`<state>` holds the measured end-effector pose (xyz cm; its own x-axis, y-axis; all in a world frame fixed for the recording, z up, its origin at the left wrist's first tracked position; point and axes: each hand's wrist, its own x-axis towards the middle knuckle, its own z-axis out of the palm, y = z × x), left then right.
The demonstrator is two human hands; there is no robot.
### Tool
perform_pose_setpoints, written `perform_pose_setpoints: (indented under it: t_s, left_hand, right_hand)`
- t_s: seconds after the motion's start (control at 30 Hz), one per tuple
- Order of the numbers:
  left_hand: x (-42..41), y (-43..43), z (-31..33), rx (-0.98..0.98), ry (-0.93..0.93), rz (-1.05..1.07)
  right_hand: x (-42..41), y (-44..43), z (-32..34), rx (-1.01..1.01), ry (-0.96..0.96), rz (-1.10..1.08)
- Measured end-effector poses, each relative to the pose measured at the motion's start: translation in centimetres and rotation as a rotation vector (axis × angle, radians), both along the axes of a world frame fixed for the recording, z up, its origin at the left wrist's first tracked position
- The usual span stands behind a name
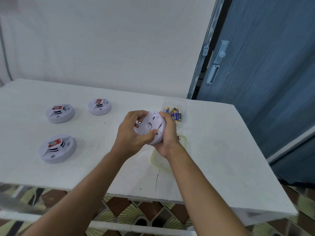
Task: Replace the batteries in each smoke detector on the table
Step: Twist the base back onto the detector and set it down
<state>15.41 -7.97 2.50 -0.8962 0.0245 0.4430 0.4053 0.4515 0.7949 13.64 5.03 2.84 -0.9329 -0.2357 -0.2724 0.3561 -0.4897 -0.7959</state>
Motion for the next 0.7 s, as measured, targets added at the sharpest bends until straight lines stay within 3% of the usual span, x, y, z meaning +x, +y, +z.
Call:
perform_pose_setpoints:
  t_s: [0.53, 0.7]
  left_hand:
    - [-0.5, -1.4, 0.6, -0.172, -0.083, -0.134]
    - [-0.6, -1.4, 0.4, -0.334, -0.026, -0.127]
  right_hand:
    - [-0.2, 3.0, 1.1, -0.148, -0.186, 0.065]
    - [0.0, 2.8, 1.0, -0.147, -0.226, 0.041]
